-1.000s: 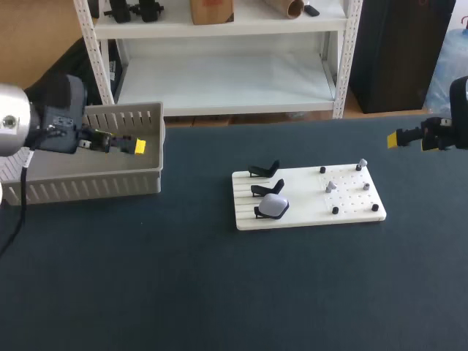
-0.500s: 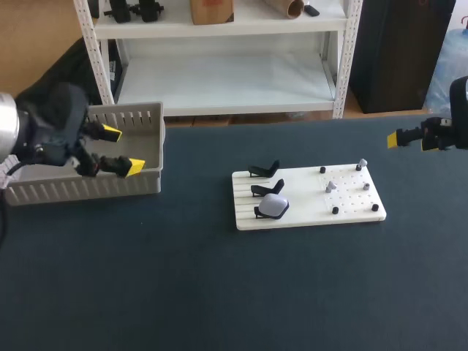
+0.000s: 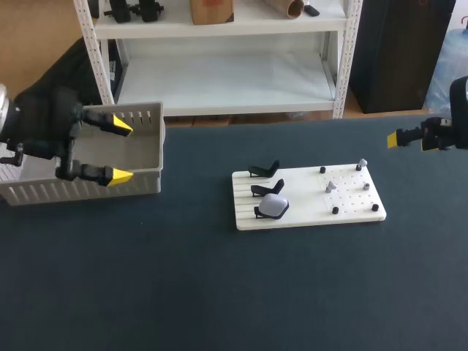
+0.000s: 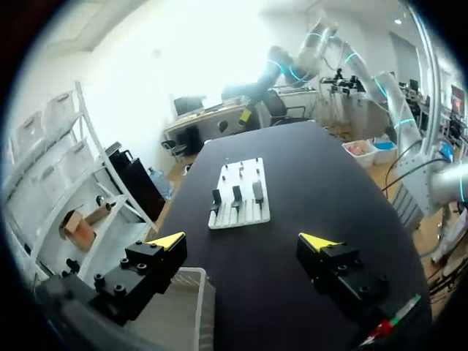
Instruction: Pick up each earbud case from the left stands, insert the matching earbuds, close the lid, and place the case in the box.
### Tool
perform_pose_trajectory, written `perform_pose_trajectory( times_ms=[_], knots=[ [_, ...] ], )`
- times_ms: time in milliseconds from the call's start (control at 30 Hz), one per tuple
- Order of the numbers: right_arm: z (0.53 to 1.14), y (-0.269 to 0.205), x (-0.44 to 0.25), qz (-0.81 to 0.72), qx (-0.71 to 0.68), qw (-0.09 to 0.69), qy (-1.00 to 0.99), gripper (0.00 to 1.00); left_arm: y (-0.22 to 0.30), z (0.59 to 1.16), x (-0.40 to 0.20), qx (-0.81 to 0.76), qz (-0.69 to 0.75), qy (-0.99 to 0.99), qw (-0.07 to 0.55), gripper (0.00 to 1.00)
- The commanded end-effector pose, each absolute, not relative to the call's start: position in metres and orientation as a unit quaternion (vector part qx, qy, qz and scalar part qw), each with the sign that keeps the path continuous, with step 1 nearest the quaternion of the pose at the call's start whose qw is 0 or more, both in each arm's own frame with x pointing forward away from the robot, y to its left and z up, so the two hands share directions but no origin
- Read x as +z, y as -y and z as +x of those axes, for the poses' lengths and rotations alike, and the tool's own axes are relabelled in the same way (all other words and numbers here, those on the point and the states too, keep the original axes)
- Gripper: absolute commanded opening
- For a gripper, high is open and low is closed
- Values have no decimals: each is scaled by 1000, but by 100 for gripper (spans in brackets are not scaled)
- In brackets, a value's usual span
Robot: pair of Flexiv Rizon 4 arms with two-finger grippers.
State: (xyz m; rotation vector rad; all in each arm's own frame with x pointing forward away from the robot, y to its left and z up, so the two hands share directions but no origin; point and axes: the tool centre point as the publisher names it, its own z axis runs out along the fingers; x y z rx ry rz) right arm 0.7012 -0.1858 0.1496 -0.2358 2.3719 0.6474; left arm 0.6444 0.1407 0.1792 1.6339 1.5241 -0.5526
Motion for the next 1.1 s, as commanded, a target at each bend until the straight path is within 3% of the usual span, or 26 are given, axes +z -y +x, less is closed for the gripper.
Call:
perform_pose_trajectory(
  times_ms=[33, 600, 1100],
  knots=[
    [701, 186, 150, -91, 248, 329, -907, 100, -126, 644, 168, -275, 646, -568, 430, 100],
    [701, 186, 150, -91, 248, 329, -907, 100, 4, 634, 119, -316, 594, -582, 458, 100],
    [701, 186, 150, -91, 248, 329, -907, 100, 4, 634, 119, -316, 594, -582, 458, 100]
  ],
)
